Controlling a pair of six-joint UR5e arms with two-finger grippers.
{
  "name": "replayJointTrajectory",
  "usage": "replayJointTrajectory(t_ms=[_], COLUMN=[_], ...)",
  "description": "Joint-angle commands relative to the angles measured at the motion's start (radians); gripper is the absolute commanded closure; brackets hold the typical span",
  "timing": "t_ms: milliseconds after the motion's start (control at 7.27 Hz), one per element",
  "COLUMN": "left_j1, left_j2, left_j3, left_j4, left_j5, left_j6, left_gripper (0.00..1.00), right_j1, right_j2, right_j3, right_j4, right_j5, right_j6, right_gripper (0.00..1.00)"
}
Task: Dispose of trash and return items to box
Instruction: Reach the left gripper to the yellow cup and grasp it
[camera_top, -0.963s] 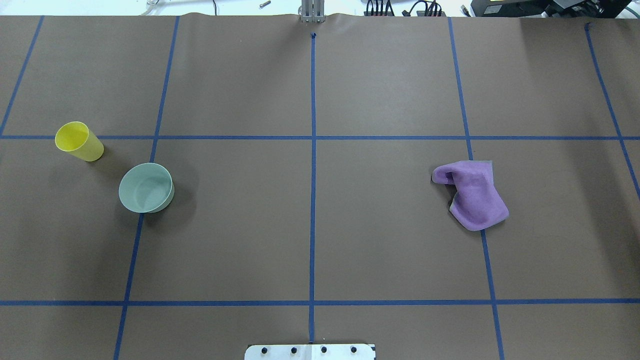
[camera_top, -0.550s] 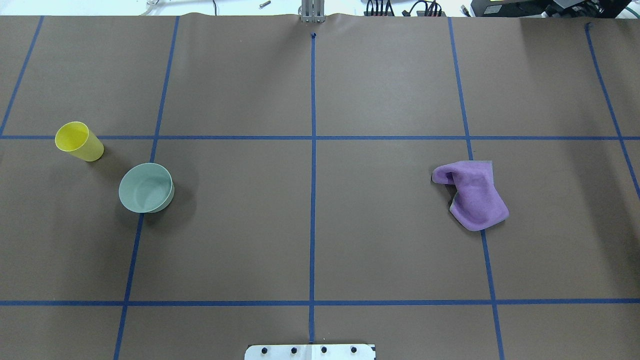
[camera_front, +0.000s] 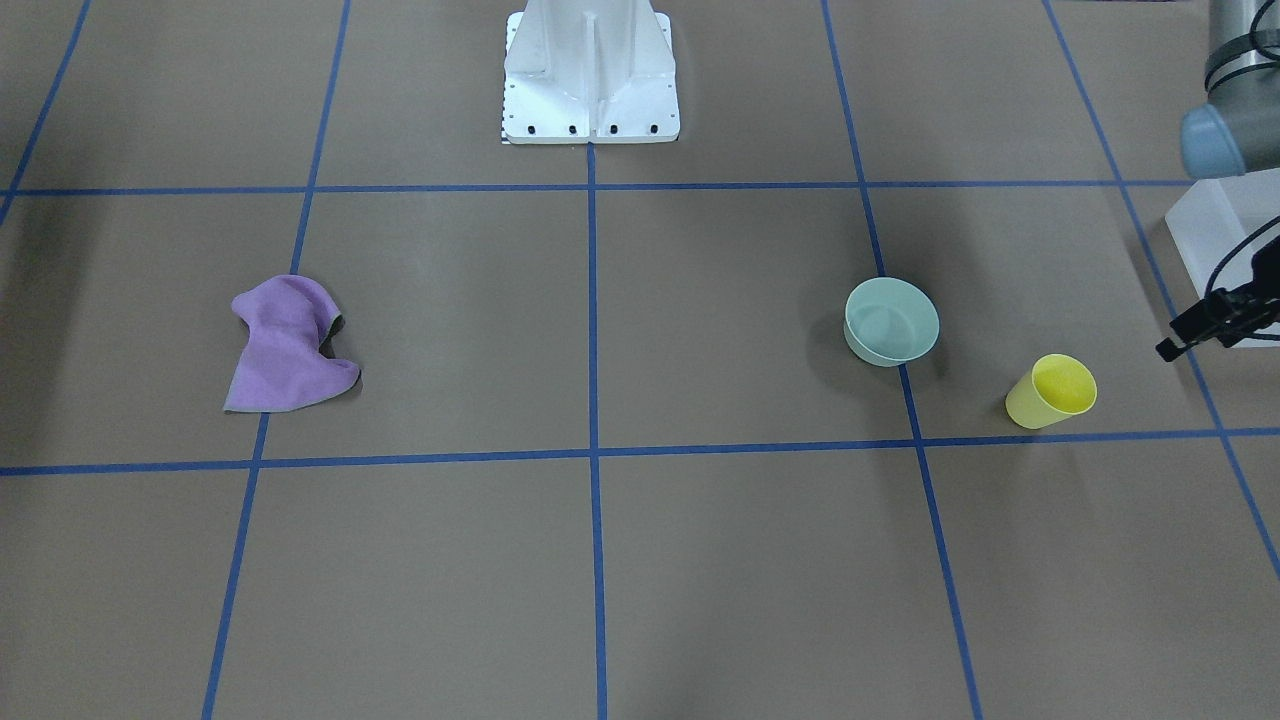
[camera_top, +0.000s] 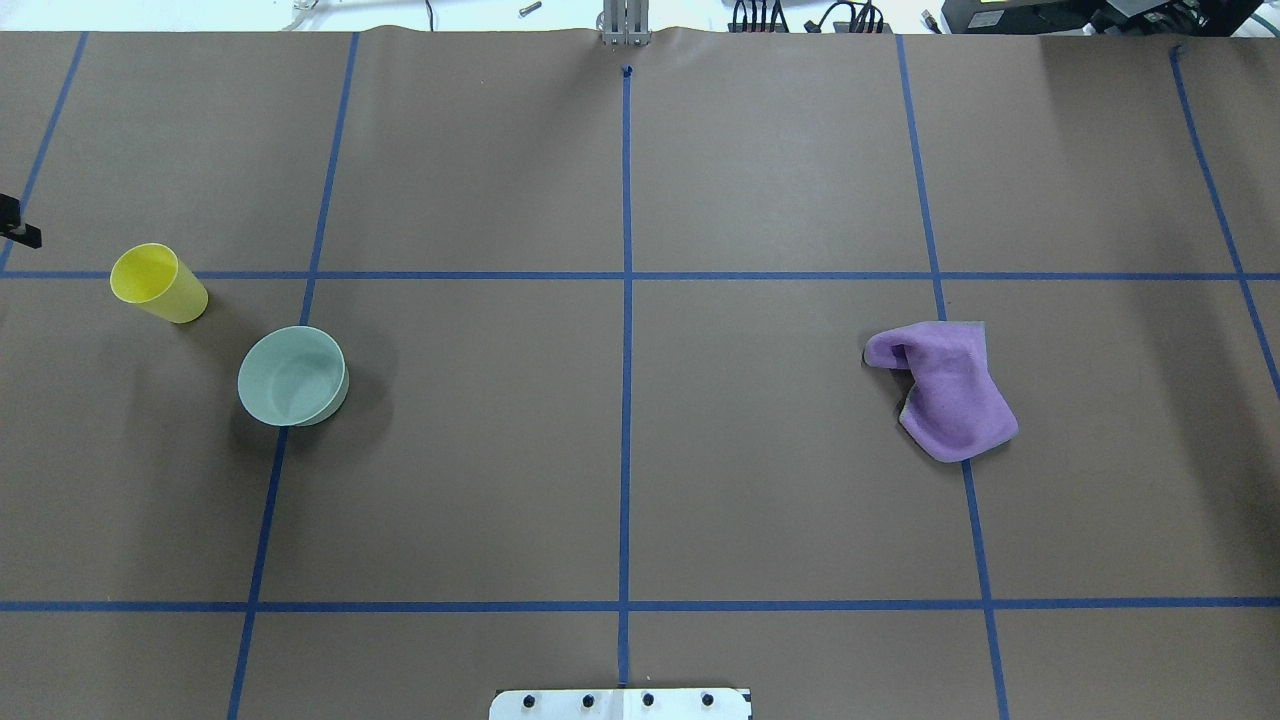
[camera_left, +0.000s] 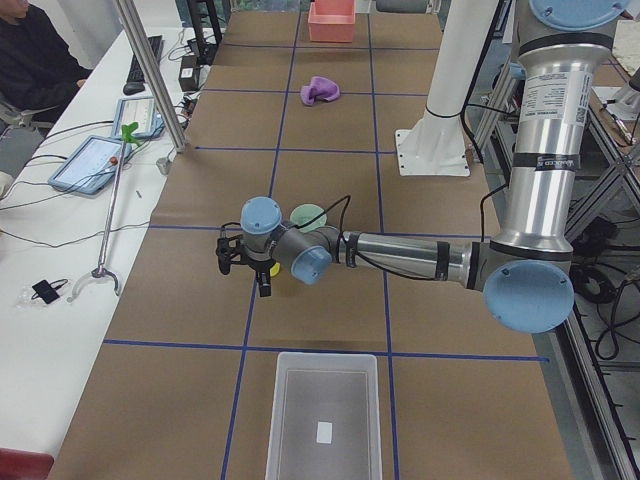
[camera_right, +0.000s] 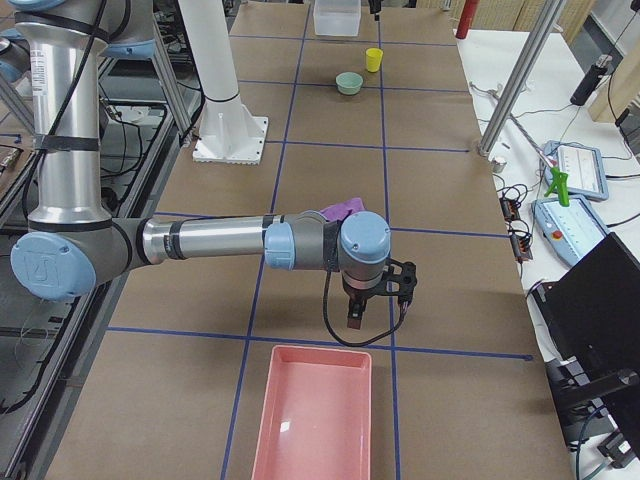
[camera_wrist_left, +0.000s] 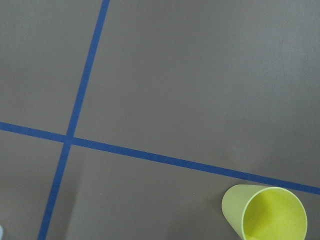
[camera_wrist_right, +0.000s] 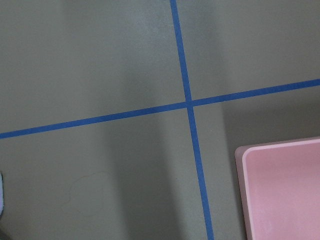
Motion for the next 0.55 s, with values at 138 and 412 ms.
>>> replayJointTrajectory(t_ms=[138, 412], left_j1=[0.111, 0.111], left_j2=[-0.021, -0.080], left_j3=[0.033, 0.101], left_j4=[-0.071, -0.073], left_j5=[0.032, 0.032], left_j6=[-0.125, -0.125], left_gripper=[0.02, 0.02], right_j1=[-0.014, -0.021], right_j2=[0.001, 0.001], right_j3=[0.005, 0.008], right_j4=[0.001, 0.001], right_j5=[-0.005, -0.003], right_j6=[-0.012, -0.001], right_gripper=[0.00, 0.00])
